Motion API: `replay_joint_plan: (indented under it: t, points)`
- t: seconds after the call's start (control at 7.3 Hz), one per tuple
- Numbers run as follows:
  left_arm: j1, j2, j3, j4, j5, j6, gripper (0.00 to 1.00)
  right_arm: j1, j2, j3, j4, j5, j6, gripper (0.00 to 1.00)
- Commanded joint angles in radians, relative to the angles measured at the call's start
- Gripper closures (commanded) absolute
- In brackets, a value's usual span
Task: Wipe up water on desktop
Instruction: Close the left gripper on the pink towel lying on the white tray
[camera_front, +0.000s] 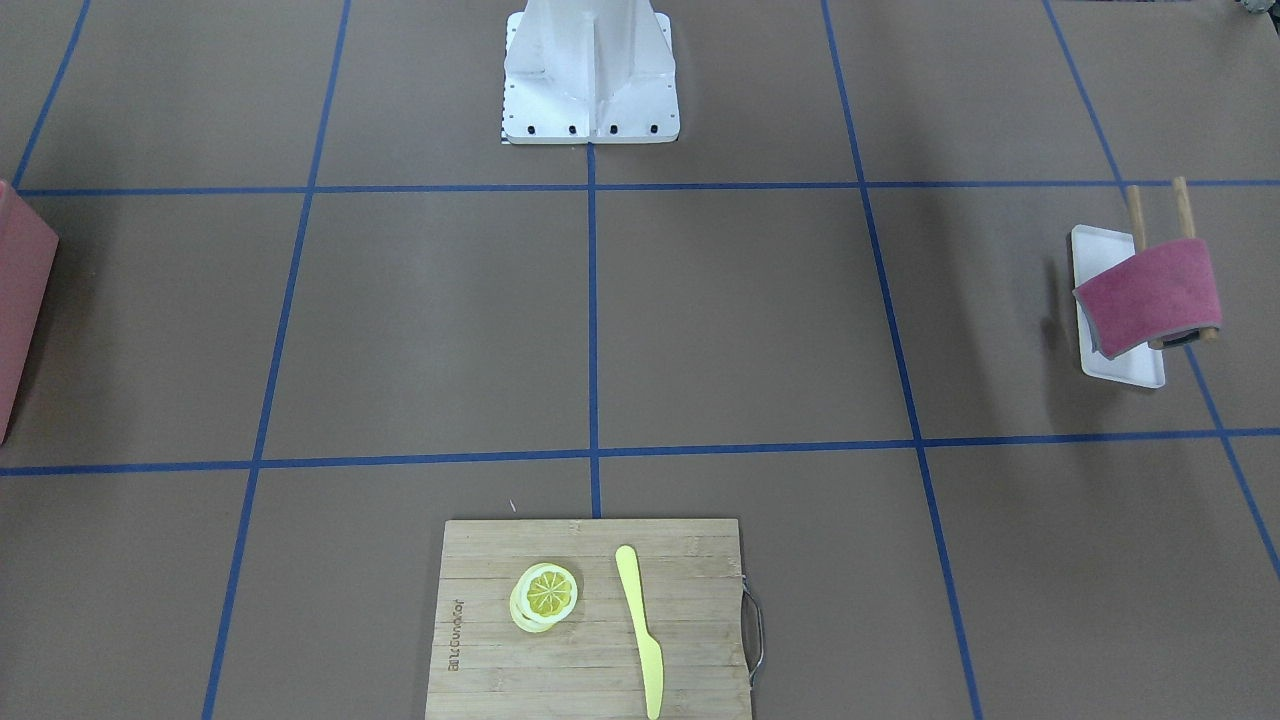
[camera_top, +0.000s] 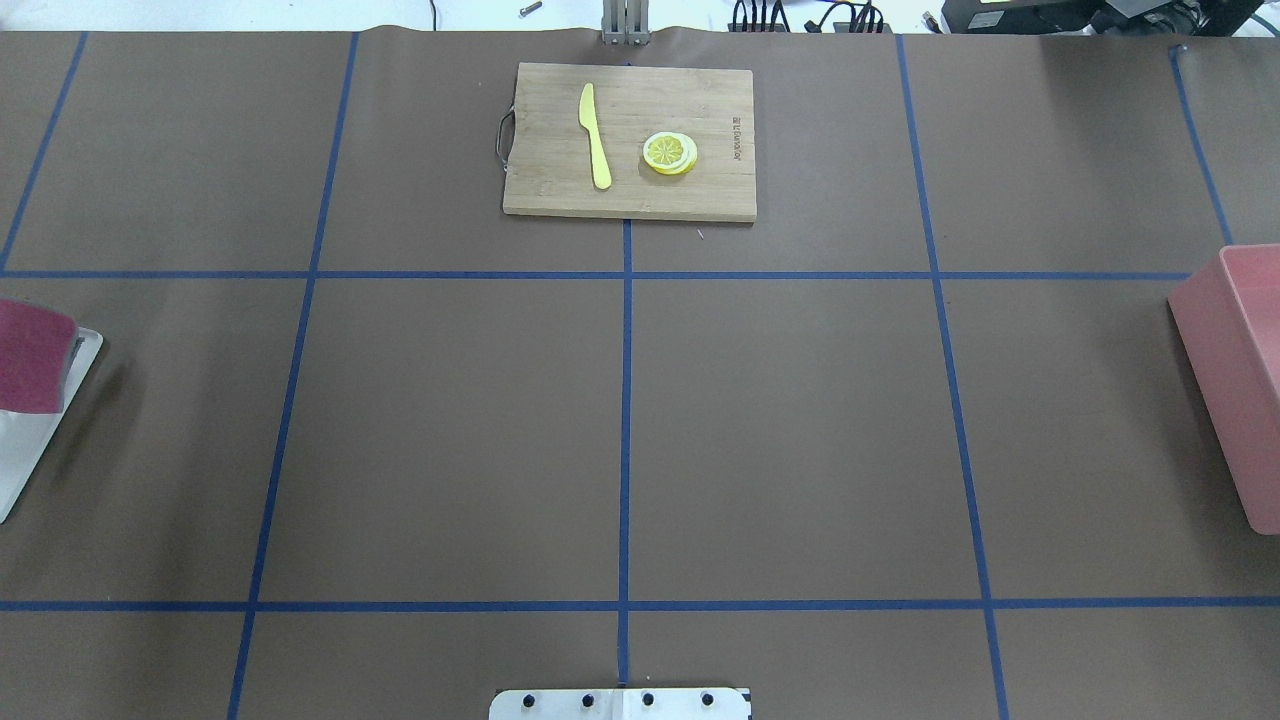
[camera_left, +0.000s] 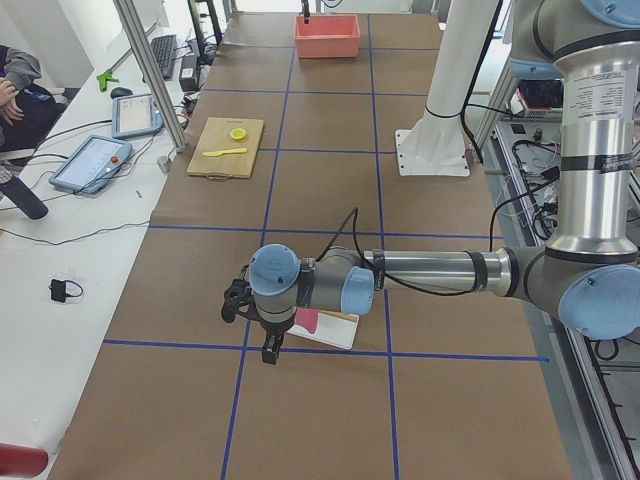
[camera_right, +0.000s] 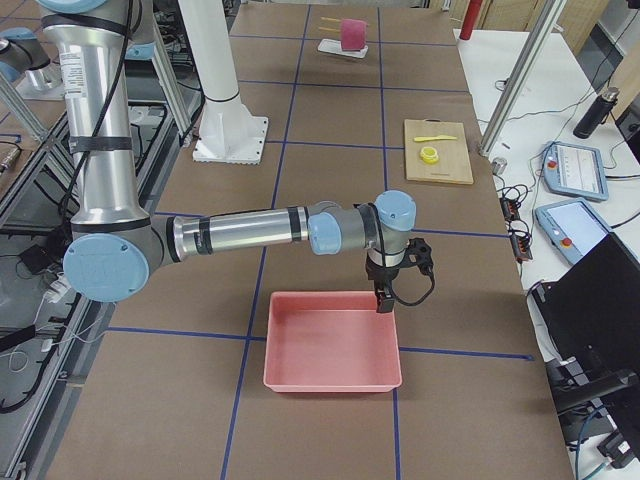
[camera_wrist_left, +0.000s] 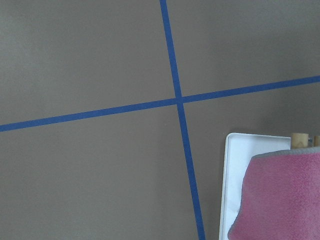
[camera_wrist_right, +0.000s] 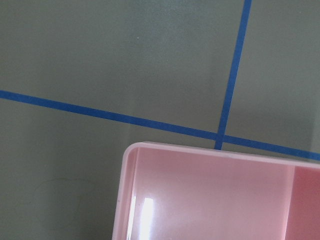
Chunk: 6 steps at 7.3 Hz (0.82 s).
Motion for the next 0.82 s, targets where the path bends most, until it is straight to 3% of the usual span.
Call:
replay_joint_plan:
  t: [0.0, 0.41, 0.69]
  points:
    - [0.000, -0.001, -0.001, 0.000, 0.000, 0.000, 0.02, -0.002, -0.001, 0.004, -0.002, 0.000, 0.002, 0.00]
    - [0.002, -0.003, -0.036, -0.017, 0.001, 0.002, 0.02, -0.003, 0.008, 0.067, 0.000, 0.003, 0.002, 0.00]
    - [-0.024, -0.006, -0.036, -0.144, 0.002, -0.006, 0.02, -0.002, 0.018, 0.180, 0.000, -0.005, 0.012, 0.00]
